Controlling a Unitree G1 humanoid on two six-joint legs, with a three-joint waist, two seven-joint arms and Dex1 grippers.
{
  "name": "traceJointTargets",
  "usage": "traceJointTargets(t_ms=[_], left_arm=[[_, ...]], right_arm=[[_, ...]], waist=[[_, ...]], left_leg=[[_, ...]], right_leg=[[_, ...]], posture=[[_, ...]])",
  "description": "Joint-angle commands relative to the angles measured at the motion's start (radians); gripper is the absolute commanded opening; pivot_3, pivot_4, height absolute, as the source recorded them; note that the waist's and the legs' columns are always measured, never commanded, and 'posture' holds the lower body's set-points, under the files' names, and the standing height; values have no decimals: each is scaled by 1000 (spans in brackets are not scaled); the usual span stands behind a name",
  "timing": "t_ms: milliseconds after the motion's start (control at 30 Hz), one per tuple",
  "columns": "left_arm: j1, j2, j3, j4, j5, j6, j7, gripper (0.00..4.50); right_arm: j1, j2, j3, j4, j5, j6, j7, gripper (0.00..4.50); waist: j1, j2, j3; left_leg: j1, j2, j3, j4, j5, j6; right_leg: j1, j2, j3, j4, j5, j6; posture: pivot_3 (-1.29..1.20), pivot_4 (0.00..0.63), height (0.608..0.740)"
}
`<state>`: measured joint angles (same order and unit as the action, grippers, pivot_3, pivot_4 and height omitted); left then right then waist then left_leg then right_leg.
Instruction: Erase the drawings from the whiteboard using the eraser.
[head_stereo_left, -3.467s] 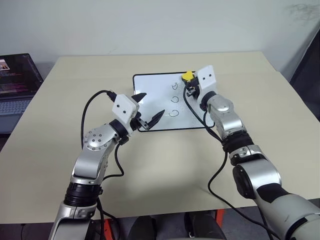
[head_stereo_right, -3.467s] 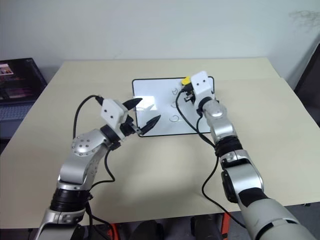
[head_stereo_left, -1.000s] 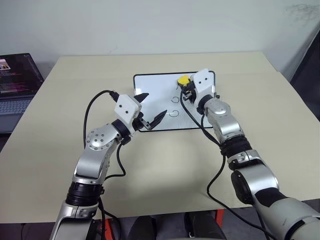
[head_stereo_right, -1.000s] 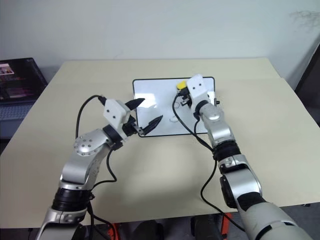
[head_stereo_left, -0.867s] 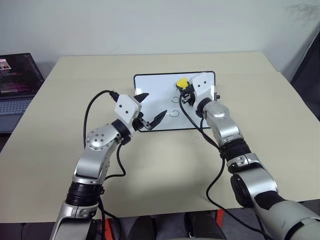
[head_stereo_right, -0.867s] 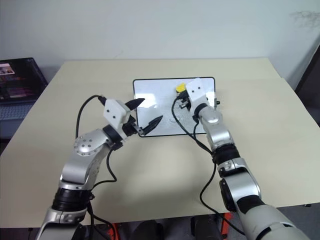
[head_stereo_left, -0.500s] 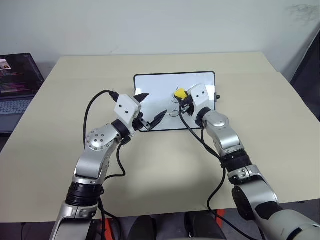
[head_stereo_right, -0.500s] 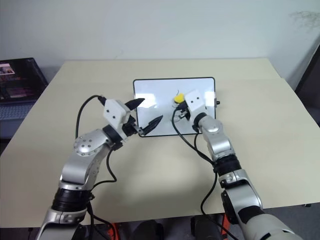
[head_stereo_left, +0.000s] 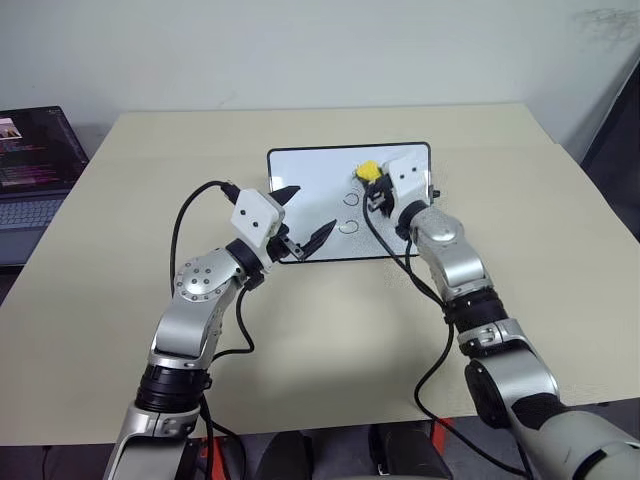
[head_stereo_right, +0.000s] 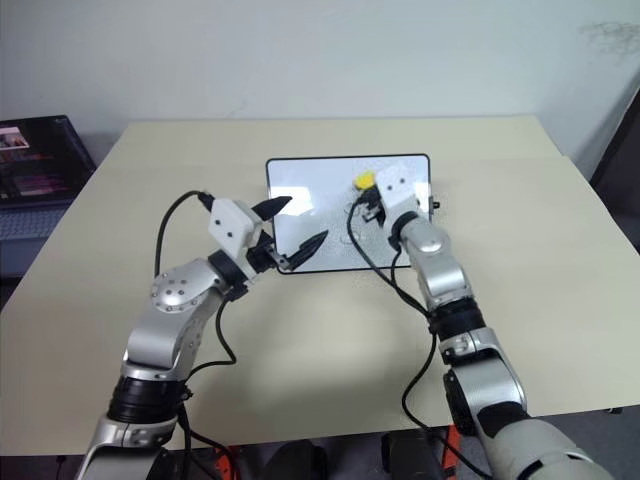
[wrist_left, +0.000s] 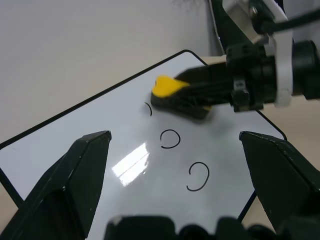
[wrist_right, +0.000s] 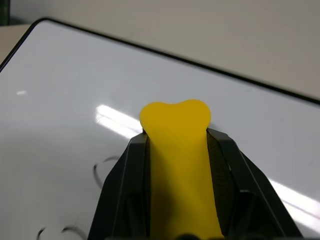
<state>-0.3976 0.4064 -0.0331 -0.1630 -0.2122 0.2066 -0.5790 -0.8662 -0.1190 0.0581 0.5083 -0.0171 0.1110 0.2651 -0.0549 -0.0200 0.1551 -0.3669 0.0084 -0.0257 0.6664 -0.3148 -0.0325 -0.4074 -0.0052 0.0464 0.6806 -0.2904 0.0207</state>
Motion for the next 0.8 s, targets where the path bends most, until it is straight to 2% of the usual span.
traceJointTargets(t_ms=[33, 367, 800], left_arm=[[-16, -5, 8, -29, 0, -23, 3, 4500], [-9, -2, 13, -41, 0, -14, 6, 4500], [11, 2, 20, -70, 0, 2, 20, 4500]], right_arm=[[-51, -11, -33, 25, 1, -75, -38, 1238], [-123, 15, 14, 210, -42, -93, -34, 1238], [-88, 56, 27, 160, -40, -58, -11, 1238]], waist=[[0, 0, 0], [-5, 0, 0], [-4, 0, 0]], left_leg=[[0, 0, 0, 0, 0, 0], [0, 0, 1, 0, 0, 0], [1, 0, 1, 0, 0, 0]], right_leg=[[0, 0, 0, 0, 0, 0], [0, 0, 1, 0, 0, 0], [0, 0, 1, 1, 0, 0]], posture=[[0, 150, 740], [0, 150, 740], [0, 150, 740]])
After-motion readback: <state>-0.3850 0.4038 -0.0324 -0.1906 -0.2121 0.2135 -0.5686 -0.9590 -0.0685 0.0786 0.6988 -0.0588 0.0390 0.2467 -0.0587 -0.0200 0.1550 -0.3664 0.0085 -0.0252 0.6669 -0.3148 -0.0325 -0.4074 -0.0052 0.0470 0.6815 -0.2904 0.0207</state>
